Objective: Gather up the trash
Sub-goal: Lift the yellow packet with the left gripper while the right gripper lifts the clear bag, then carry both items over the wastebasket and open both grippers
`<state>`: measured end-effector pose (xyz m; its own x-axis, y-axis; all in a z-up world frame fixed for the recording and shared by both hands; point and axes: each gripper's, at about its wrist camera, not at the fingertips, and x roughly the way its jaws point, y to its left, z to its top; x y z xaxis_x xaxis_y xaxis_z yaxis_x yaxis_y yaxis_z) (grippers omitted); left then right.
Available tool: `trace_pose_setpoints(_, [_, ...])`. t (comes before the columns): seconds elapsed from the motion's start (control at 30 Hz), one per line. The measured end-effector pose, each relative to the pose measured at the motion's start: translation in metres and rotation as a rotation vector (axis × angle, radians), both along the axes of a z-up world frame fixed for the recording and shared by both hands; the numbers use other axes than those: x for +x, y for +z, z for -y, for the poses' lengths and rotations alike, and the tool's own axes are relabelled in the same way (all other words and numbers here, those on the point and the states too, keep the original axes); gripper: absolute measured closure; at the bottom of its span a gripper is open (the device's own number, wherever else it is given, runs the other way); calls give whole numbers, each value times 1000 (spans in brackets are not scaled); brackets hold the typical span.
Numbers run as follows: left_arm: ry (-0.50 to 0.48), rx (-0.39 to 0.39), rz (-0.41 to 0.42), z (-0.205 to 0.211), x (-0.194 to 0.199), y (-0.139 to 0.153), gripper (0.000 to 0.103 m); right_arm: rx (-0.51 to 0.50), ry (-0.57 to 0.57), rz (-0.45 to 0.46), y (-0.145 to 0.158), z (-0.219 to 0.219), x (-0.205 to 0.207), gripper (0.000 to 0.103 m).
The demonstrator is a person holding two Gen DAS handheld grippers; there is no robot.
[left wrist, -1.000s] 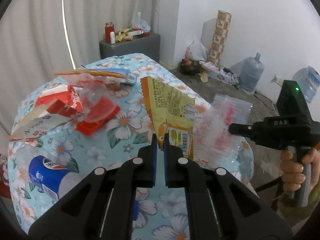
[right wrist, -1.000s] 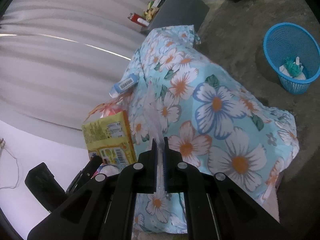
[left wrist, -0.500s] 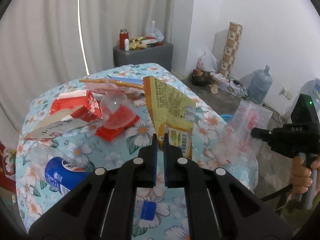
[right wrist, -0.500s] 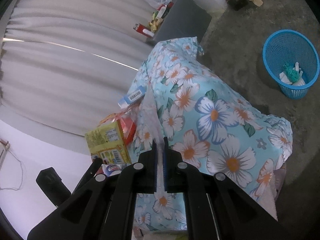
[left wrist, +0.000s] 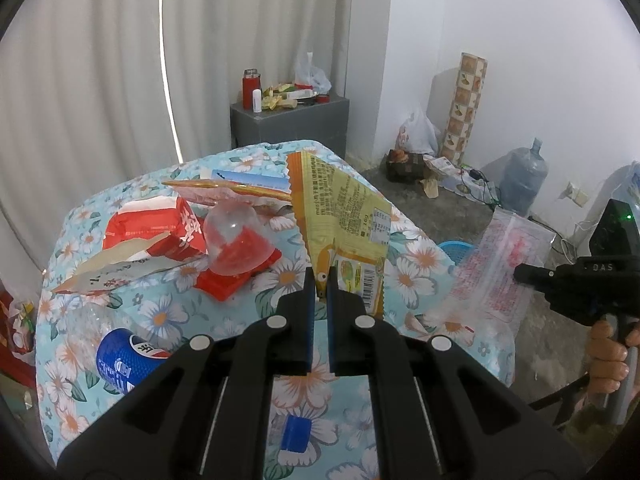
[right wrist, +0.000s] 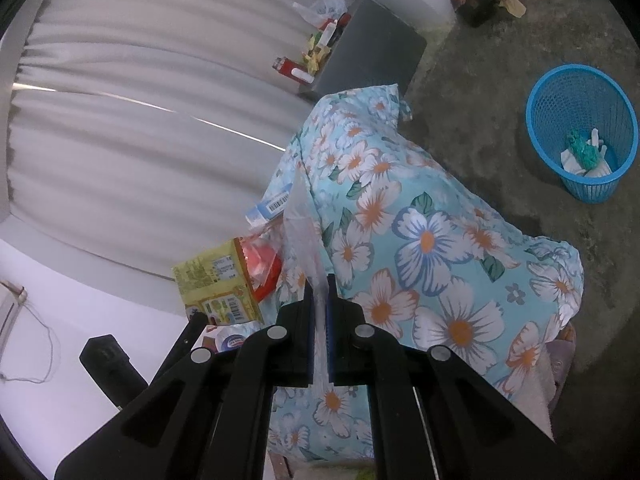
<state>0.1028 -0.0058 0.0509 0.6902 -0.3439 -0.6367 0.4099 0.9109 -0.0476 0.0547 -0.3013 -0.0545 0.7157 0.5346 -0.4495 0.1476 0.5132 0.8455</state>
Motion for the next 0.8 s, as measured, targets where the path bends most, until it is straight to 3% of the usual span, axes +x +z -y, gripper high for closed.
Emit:
trace_pose_setpoints(0.43, [-35, 5, 22, 22, 6, 9, 100, 22, -29, 20, 0, 15, -6, 98])
trace_pose_setpoints(0.8, [-134, 34, 47, 76, 16, 17, 100, 55, -98, 42, -4, 48, -18, 98])
